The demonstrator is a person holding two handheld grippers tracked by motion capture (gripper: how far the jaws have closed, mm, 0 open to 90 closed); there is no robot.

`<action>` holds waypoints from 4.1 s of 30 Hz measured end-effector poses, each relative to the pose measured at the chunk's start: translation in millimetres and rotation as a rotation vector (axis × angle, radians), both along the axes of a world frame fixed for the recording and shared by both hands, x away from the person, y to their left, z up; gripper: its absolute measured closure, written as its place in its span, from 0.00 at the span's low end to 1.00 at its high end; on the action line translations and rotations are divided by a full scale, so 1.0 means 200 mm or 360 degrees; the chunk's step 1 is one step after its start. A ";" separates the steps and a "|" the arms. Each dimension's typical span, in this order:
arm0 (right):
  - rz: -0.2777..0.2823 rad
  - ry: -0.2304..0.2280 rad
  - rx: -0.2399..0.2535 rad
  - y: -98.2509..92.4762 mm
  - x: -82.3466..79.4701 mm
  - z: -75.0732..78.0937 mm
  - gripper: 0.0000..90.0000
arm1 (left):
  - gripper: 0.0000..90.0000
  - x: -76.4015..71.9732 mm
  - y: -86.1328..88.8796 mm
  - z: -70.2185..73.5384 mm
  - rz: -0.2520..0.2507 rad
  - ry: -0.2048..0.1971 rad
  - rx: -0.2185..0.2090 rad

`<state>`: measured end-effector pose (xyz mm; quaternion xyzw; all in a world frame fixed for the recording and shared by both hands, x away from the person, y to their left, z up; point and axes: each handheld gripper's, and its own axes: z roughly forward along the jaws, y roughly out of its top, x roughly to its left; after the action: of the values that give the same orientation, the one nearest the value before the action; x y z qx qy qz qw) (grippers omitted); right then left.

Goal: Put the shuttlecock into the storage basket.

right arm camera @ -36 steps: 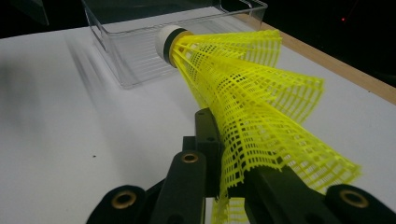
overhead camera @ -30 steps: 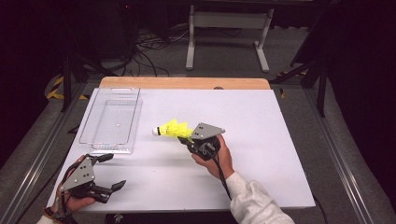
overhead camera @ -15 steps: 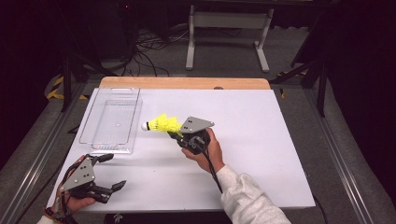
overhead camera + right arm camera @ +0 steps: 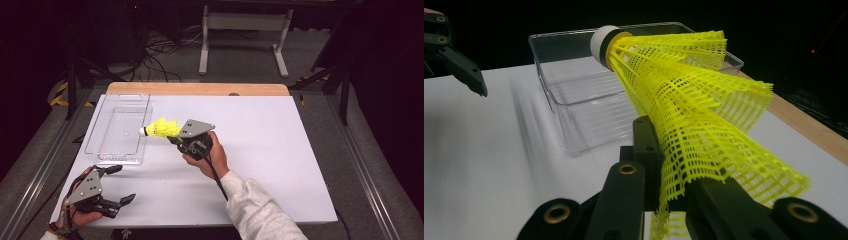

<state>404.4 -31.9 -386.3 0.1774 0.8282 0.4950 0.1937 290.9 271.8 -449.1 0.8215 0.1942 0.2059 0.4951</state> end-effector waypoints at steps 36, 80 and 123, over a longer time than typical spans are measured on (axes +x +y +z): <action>0.0208 0.0016 -0.0146 0.37 0.11 0.06 0.98 | 0.08 0.00 0.00 0.00 0.0002 -0.0010 -0.0024; 0.0375 0.0139 -0.0429 0.73 0.25 0.03 0.98 | 0.08 -0.02 0.02 0.01 -0.0010 -0.0011 -0.0038; 0.0348 0.0287 -0.0493 0.81 0.27 -0.17 0.96 | 0.08 -0.02 0.02 0.00 -0.0025 -0.0014 -0.0020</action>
<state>457.5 131.0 -420.4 0.0982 0.9227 0.3621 0.0890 287.2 275.0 -448.6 0.8189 0.1869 0.2045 0.5026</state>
